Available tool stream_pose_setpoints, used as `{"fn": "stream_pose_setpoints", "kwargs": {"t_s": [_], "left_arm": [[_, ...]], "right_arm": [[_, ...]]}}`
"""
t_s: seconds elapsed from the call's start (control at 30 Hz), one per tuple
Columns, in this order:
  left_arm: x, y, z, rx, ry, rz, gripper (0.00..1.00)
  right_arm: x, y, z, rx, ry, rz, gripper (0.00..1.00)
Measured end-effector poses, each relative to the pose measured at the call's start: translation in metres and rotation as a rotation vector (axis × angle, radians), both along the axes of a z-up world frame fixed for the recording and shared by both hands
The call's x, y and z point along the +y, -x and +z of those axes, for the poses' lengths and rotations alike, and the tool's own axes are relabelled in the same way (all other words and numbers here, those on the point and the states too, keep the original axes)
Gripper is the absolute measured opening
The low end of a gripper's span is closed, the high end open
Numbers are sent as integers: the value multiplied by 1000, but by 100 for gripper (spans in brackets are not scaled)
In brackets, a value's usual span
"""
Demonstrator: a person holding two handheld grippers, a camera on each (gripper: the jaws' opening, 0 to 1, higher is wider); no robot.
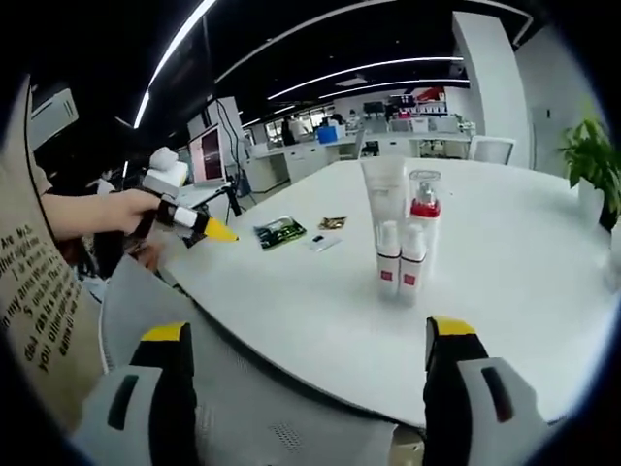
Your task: Arrange the skincare products in the storage area until every visible bottle or jar stands upright without overlapping.
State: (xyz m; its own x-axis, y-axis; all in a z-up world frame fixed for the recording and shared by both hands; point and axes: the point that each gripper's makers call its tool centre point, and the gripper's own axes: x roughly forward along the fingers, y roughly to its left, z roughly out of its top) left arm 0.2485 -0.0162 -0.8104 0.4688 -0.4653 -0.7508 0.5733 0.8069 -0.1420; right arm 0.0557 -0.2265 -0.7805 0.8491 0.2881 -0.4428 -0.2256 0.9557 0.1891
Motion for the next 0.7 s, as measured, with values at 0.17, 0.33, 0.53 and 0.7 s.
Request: {"fn": "stream_pose_setpoints", "kwargs": {"t_s": [0.17,0.33,0.53,0.7], "left_arm": [[-7,-10,-3,27,19,27,97],[-1,-25,-5,8,-36,70,97],[-6,-42,-13,34,-32,108,97],[-16,-56,-19,56,-27,122,97]], "right_arm": [[-3,-3,-2,-7,-15,-39,100],[-5,-5,-7,-9,-18,-75,100],[-5,-6,-9,-20,-17,-112,100],[-9,-6,-6,-44,-13,-133,100]]}}
